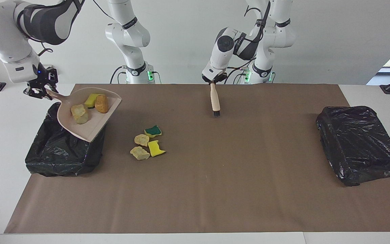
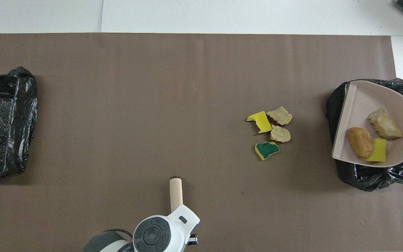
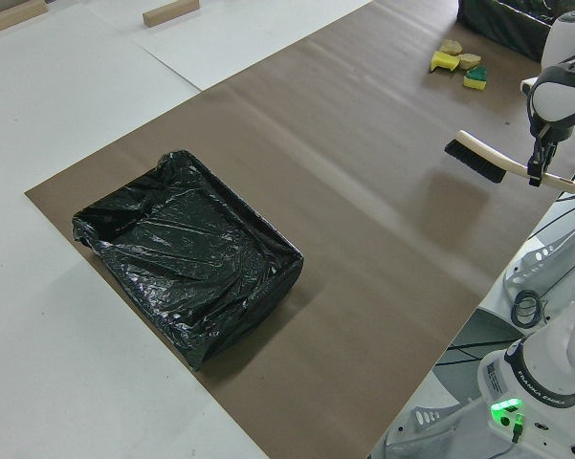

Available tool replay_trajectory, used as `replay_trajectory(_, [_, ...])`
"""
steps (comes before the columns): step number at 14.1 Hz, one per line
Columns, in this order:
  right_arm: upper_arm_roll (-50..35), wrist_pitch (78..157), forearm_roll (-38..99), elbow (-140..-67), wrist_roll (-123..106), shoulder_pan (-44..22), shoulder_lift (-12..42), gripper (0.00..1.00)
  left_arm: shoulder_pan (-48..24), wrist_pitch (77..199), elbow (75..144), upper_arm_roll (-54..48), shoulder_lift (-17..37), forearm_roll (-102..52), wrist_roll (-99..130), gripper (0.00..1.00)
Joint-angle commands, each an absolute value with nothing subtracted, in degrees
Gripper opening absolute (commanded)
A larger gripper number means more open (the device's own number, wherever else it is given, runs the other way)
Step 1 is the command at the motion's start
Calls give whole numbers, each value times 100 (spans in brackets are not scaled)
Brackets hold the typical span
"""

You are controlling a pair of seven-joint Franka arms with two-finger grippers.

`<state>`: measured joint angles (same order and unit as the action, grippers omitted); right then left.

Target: Sweep and dump trash in bin

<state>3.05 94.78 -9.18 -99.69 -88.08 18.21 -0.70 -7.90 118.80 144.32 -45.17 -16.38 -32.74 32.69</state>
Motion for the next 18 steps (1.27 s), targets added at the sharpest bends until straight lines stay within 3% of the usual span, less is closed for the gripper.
replay_trajectory(1, [263, 9578, -1422, -9537, -9306, 2134, 175, 0, -870, 12103, 14555, -4509, -1574, -3419, 3296, 0])
replay_trajectory(2, [264, 9850, -1667, -9510, -9490, 2214, 202, 0, -870, 12103, 14555, -4509, -1573, -3419, 3287, 0])
replay_trajectory(3, [272, 10218, -2027, -9518, -9631, 2276, 202, 0, -870, 12103, 14563, -4509, -1565, -3419, 3287, 12])
replay_trajectory(5, [281, 10554, -2695, -9589, -9694, 2303, 193, 0, -853, 12103, 14564, -4509, -1529, -3419, 3270, 13])
replay_trajectory(6, [281, 10851, -2959, -9676, -9677, 2303, 219, 0, -835, 12103, 14546, -4509, -1486, -3419, 3243, 33])
replay_trajectory(7, [290, 11124, -3084, -9816, -9651, 2303, 237, 0, -809, 12111, 14476, -4491, -1346, -3419, 3208, 83])
replay_trajectory(8, [290, 11336, -3207, -9957, -9642, 2303, 272, 0, -791, 12172, 14406, -4483, -1258, -3410, 3130, 100])
replay_trajectory(14, [281, 11891, -4656, -10178, -9388, 2224, 334, 0, -396, 12050, 13959, -4421, -1169, -3349, 2558, 100])
replay_trajectory(18, [272, 12059, -5149, -10195, -9352, 2136, 378, 0, -299, 11208, 12791, -3536, -1204, -2596, 2567, 100])
